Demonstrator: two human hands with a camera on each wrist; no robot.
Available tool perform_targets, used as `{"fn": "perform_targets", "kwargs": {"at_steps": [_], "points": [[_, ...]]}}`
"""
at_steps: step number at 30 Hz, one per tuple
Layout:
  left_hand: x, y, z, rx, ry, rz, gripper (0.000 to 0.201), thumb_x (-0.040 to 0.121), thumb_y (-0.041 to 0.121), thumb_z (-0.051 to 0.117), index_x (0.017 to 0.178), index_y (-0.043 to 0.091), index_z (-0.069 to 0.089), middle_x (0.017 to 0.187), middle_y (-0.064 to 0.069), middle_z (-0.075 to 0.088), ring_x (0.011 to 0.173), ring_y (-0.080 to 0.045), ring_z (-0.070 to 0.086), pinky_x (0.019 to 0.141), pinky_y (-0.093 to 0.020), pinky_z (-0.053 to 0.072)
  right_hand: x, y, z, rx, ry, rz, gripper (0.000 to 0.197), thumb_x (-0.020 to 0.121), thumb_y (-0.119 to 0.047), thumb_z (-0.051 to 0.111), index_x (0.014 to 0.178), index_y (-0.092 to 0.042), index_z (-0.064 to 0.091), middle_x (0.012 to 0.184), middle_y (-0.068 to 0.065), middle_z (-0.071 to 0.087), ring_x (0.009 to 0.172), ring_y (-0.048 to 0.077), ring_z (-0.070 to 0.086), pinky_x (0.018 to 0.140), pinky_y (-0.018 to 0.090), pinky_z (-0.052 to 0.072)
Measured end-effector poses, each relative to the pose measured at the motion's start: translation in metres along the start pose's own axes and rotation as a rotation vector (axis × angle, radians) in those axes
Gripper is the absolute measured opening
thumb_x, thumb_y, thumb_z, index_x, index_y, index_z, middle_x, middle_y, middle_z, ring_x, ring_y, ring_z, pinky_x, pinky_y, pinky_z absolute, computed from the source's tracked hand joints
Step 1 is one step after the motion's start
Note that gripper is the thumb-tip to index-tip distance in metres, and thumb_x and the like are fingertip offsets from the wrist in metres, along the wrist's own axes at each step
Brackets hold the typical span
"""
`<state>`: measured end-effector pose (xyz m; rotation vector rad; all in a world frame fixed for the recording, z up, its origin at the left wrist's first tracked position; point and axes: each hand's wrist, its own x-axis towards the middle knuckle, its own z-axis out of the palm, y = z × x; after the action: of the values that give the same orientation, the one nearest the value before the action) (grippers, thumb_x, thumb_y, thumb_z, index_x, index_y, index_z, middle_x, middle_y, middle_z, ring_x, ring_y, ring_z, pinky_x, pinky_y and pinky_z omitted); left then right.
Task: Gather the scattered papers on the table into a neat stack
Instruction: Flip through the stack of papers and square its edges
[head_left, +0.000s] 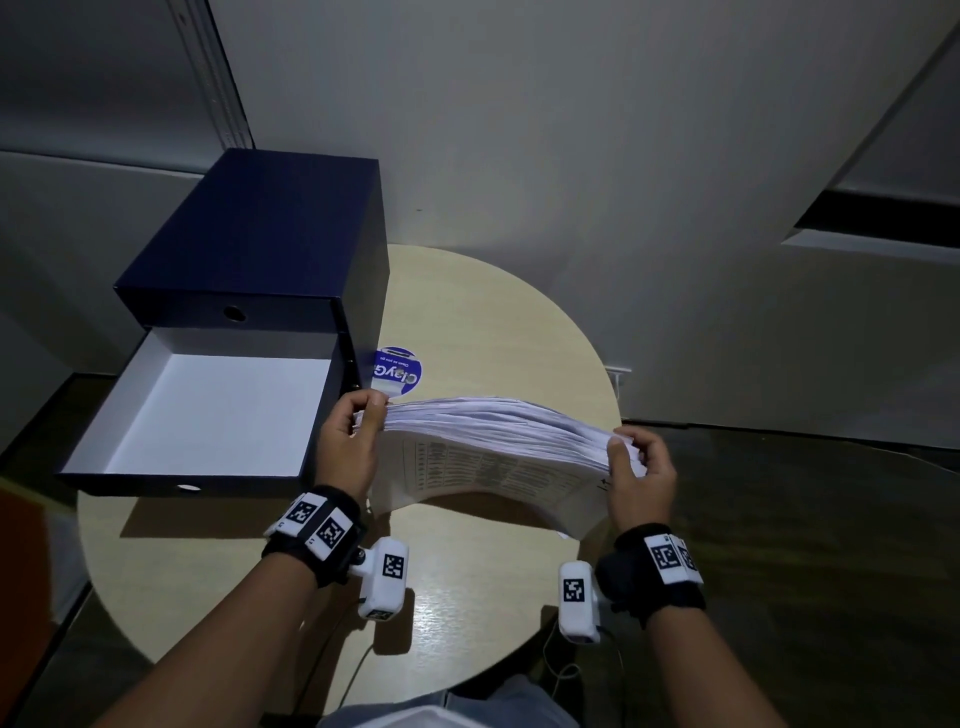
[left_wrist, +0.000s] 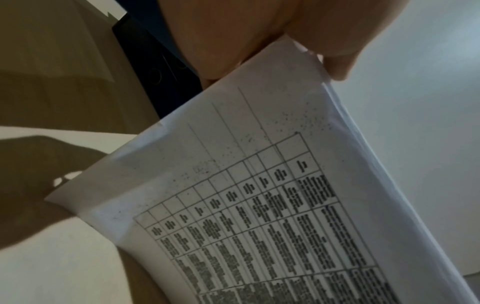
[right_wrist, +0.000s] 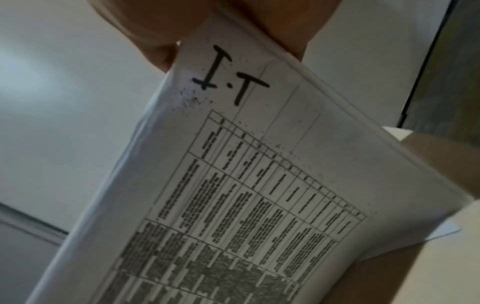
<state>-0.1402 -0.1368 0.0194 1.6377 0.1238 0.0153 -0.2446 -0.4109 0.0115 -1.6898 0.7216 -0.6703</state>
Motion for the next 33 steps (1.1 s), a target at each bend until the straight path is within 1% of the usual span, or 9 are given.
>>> {"fn": "perform_targets", "kwargs": {"at_steps": [1, 4, 9, 13, 16, 20, 24, 27, 33], "points": [[-0.003, -0.001, -0.003, -0.025, -0.056, 0.011, 0.027, 0.091, 0.035, 0.062, 0.11, 0.015, 0.061, 0.1, 0.003, 0.064, 0.087, -0.011, 0.058, 0.071, -0.027, 0.044, -0.002, -0.002, -0.002, 0.029, -0.019, 0.003, 0.012, 0.088, -0.02, 0.067, 0.096, -0.029, 0.062, 0.097, -0.009, 0.061, 0.097, 0.025, 0.061, 0.078, 0.041, 0.056], [-0.008, -0.014, -0.018, -0.142, -0.225, 0.034, 0.059, 0.068, 0.017, 0.071, 0.124, 0.012, 0.051, 0.11, 0.005, 0.061, 0.095, -0.007, 0.062, 0.069, -0.019, 0.052, -0.003, 0.005, -0.017, 0.255, -0.173, 0.049, 0.059, 0.073, -0.034, 0.071, 0.126, -0.017, 0.051, 0.11, -0.007, 0.059, 0.093, 0.011, 0.065, 0.068, 0.02, 0.056], [-0.002, -0.027, -0.02, 0.02, -0.165, -0.087, 0.062, 0.077, -0.024, 0.051, 0.118, 0.023, 0.054, 0.106, 0.001, 0.064, 0.1, -0.012, 0.059, 0.076, -0.028, 0.053, -0.011, 0.028, -0.034, 0.113, -0.436, 0.187, 0.073, 0.08, 0.008, 0.067, 0.141, -0.019, 0.038, 0.119, -0.003, 0.059, 0.115, 0.018, 0.059, 0.084, 0.03, 0.051], [0.006, -0.016, 0.001, 0.058, -0.145, -0.07, 0.049, 0.078, -0.026, 0.043, 0.092, 0.017, 0.062, 0.088, 0.005, 0.064, 0.082, -0.007, 0.059, 0.06, -0.006, 0.046, -0.008, 0.015, -0.008, -0.039, -0.332, 0.273, 0.047, 0.093, -0.003, 0.06, 0.136, -0.016, 0.045, 0.115, -0.001, 0.058, 0.114, 0.021, 0.056, 0.091, 0.036, 0.046], [0.012, -0.014, -0.001, 0.099, -0.132, -0.051, 0.035, 0.072, -0.017, 0.047, 0.091, 0.008, 0.063, 0.09, -0.006, 0.065, 0.081, -0.011, 0.06, 0.068, -0.018, 0.047, 0.001, 0.016, -0.003, 0.001, -0.295, 0.22, 0.053, 0.087, 0.016, 0.051, 0.129, -0.018, 0.049, 0.107, -0.005, 0.062, 0.097, 0.002, 0.059, 0.079, 0.02, 0.049], [0.014, -0.027, -0.01, 0.234, -0.162, -0.094, 0.026, 0.077, -0.013, 0.051, 0.08, 0.012, 0.058, 0.079, -0.005, 0.06, 0.07, -0.013, 0.053, 0.068, -0.029, 0.045, 0.002, 0.026, 0.001, -0.21, 0.025, 0.433, 0.042, 0.088, 0.014, 0.044, 0.108, -0.011, 0.071, 0.096, -0.001, 0.069, 0.083, 0.005, 0.062, 0.067, 0.005, 0.045], [0.021, -0.028, -0.004, 0.379, -0.138, -0.1, 0.036, 0.084, -0.015, 0.054, 0.067, 0.016, 0.049, 0.079, -0.005, 0.056, 0.064, -0.006, 0.044, 0.065, -0.029, 0.046, -0.001, 0.022, -0.001, -0.301, -0.226, 0.164, 0.021, 0.094, 0.008, 0.051, 0.11, -0.002, 0.059, 0.101, 0.009, 0.058, 0.092, 0.018, 0.055, 0.073, 0.016, 0.038], [0.025, -0.02, -0.009, 0.322, -0.072, -0.043, 0.025, 0.084, -0.011, 0.053, 0.074, 0.012, 0.056, 0.075, -0.006, 0.057, 0.067, -0.016, 0.05, 0.058, -0.026, 0.041, 0.011, 0.015, -0.003, -0.185, -0.221, -0.013, 0.024, 0.087, 0.013, 0.059, 0.082, -0.011, 0.059, 0.078, 0.0, 0.061, 0.069, -0.002, 0.058, 0.064, 0.007, 0.043], [-0.003, -0.029, -0.011, 0.076, -0.127, -0.186, 0.038, 0.082, -0.012, 0.058, 0.114, 0.008, 0.058, 0.099, -0.001, 0.064, 0.099, -0.023, 0.06, 0.083, -0.036, 0.048, -0.021, 0.03, -0.002, -0.203, -0.388, 0.008, 0.024, 0.089, 0.013, 0.055, 0.104, -0.006, 0.058, 0.092, -0.01, 0.061, 0.085, -0.002, 0.064, 0.07, 0.001, 0.043]]}}
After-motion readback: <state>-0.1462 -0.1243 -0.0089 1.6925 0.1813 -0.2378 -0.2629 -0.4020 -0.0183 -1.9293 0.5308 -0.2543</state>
